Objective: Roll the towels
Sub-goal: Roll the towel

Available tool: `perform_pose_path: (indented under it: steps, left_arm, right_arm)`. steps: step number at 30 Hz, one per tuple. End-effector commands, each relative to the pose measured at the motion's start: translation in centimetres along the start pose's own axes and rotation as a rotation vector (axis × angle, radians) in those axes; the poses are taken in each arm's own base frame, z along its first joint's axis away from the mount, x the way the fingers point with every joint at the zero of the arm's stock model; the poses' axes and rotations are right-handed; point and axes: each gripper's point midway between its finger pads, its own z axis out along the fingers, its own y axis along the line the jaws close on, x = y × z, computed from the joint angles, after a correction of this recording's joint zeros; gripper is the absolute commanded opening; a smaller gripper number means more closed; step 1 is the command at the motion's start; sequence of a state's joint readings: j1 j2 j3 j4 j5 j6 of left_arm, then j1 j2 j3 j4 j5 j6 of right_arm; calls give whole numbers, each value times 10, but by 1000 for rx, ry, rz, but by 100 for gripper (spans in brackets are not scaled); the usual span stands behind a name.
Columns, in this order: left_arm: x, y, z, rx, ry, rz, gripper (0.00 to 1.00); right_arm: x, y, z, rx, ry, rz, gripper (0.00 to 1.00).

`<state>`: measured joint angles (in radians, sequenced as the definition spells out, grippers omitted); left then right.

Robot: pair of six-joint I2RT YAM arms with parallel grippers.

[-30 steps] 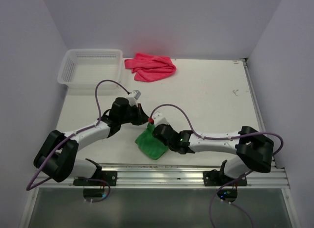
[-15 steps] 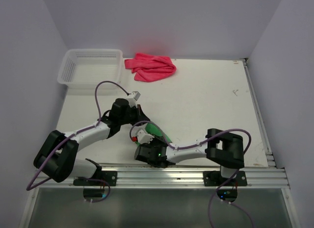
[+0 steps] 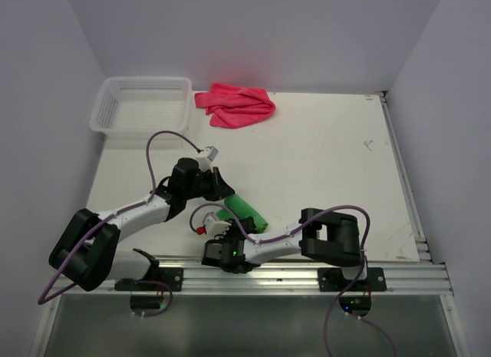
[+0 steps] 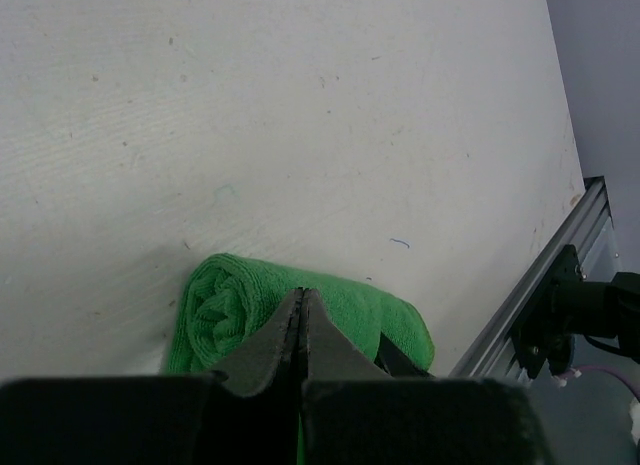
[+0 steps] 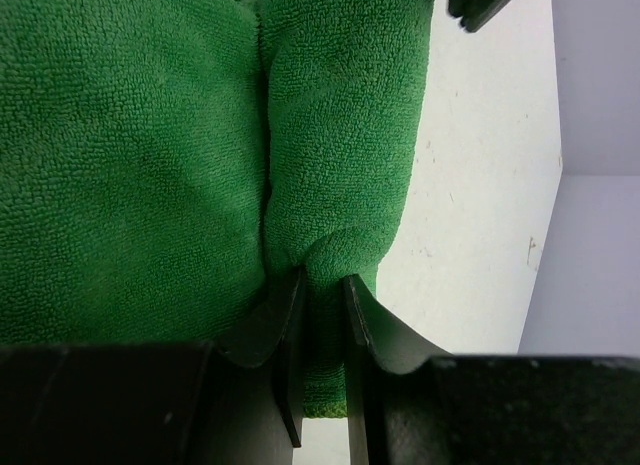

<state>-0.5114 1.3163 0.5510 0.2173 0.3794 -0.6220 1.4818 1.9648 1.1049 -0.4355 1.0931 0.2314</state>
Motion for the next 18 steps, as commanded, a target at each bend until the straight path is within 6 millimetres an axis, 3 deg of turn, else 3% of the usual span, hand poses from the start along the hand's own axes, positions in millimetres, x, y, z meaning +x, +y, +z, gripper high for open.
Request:
perform_pose_path:
  steps: [1,8,18]
  left_arm:
    - [7,-12,3,79,-7,-10,0]
    - [28,-24,13,103,13,16,0]
    - [72,33,31,-87,116,-31,0]
  right_arm:
    - [4,29,-1,-99,22,35,1]
    - [8,35,-2,-113,29,19,2]
    - [8,29,-7,-133,5,78,13]
